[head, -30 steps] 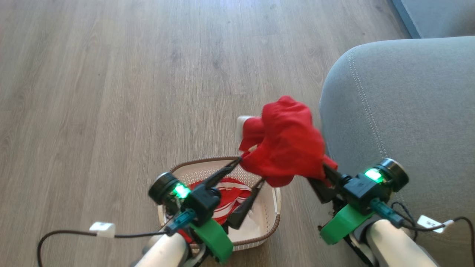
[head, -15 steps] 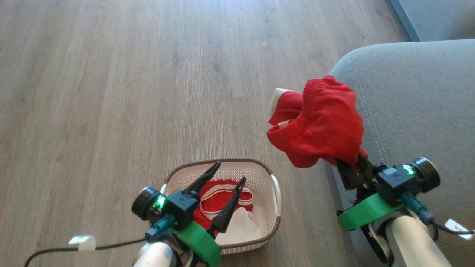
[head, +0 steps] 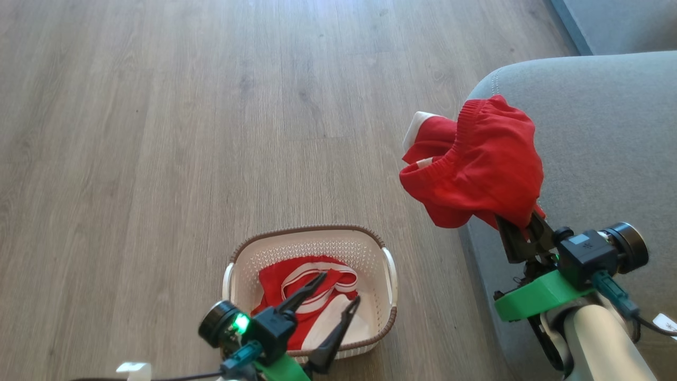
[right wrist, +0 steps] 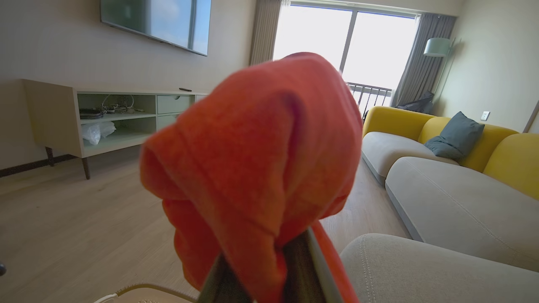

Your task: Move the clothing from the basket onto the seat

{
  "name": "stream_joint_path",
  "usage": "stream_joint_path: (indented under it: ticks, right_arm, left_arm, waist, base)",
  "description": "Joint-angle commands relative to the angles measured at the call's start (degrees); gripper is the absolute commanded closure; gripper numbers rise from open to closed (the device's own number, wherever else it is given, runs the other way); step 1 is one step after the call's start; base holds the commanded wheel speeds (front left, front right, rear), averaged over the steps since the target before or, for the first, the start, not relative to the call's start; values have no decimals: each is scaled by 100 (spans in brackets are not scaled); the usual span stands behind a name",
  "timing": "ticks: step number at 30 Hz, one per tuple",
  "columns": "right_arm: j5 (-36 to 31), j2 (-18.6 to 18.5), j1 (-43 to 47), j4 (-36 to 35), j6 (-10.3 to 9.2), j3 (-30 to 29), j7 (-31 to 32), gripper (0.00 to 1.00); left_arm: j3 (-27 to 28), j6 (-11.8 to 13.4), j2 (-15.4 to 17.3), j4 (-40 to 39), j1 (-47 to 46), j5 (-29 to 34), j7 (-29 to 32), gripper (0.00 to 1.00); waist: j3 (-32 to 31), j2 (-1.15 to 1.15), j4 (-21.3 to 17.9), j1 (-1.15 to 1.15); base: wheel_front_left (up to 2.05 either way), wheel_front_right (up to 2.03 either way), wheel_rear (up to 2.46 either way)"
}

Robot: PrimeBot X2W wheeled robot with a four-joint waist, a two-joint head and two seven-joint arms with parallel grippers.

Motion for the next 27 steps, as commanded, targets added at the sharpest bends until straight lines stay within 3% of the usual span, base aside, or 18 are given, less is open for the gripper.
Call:
stream_joint_path:
  ticks: [1,17,27]
  right_arm:
    - [-40,46,-55,-230,-2,57,-37,100]
    - [-50,35,-97,-206,-2,3,-37,100]
    - [-116,131,-110,-159,-2,-202,-37,100]
  left_arm:
    - [260,-5,-3,-126,-139,6,-29,0]
    - [164,-5,-4,-20,-41,-33,-29,0]
    - [95,-5,69,-52,-75,-46,-29,0]
  waist:
    - [11,0,-3,0]
    - [47,0,-98,0]
    - [153,0,-635,0]
  base:
    - [0,0,0]
    - [0,0,0]
    - [0,0,0]
